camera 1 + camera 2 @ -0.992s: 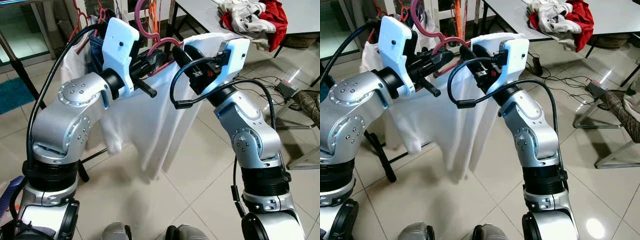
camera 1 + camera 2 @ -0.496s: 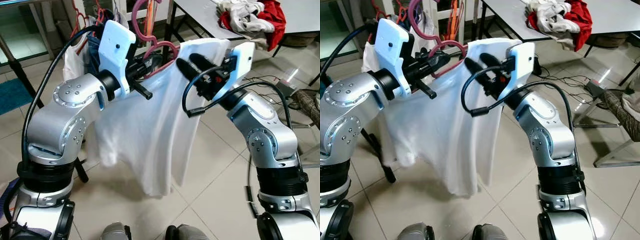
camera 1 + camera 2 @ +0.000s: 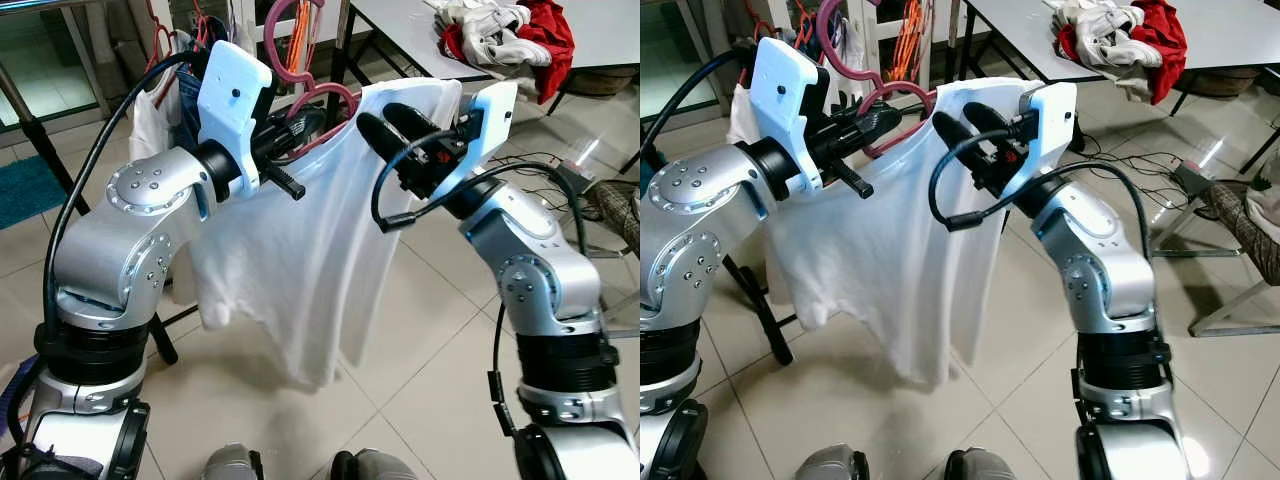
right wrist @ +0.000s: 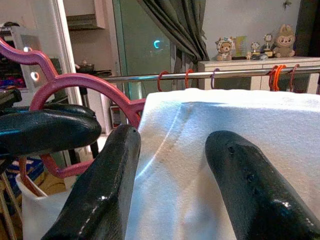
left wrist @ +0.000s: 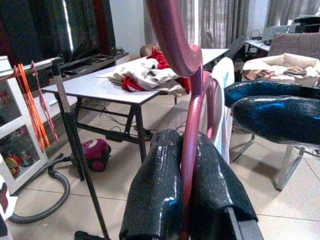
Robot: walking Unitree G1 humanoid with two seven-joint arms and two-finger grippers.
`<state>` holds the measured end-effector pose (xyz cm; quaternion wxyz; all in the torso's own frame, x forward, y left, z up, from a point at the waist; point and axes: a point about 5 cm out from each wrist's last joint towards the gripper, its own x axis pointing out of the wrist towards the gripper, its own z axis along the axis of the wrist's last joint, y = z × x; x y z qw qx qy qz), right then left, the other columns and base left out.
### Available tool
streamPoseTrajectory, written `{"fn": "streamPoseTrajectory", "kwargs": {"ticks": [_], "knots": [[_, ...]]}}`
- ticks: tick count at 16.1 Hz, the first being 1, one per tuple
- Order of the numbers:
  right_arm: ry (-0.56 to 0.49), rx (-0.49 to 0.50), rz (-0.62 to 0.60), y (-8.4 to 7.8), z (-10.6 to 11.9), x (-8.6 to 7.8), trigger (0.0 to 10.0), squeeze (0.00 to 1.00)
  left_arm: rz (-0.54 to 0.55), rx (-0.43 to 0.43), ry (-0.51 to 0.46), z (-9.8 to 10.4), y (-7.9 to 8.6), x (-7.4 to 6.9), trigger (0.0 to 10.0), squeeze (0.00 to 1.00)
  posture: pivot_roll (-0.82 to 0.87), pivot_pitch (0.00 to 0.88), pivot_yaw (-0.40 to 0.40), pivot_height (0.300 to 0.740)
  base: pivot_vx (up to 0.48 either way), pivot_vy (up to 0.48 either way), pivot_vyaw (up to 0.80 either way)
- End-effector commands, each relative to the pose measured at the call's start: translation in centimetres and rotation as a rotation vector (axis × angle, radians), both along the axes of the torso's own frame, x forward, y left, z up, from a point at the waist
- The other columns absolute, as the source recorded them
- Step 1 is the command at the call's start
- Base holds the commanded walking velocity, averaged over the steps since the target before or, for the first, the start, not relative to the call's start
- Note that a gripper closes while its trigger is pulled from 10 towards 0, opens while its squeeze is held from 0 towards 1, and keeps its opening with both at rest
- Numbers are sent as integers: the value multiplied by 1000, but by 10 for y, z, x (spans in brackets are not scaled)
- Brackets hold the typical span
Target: Hang hanger
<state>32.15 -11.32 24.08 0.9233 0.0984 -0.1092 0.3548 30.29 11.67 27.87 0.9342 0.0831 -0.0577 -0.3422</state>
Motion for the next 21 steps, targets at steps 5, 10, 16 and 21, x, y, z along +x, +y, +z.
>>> {"fn": "streamPoseTrajectory", "kwargs": {"ticks": [5,10,16,21], "knots": [[-6,34,10,6,2,-2,8392,0,-50,-10,-18,6,-6,-6,10000,0,-2,41,-74,740,0,0,0],[18,71,-81,0,2,6,1451,0,-65,-8,-15,5,-7,-7,10000,0,1,40,-76,740,0,0,0],[21,116,-63,0,5,4,1255,0,-46,5,-11,3,-4,-5,10000,0,0,36,-69,740,0,0,0],[27,72,-27,8,0,2,2039,0,-73,-2,-18,5,-10,-7,10000,0,3,27,-68,740,0,0,0]]}}
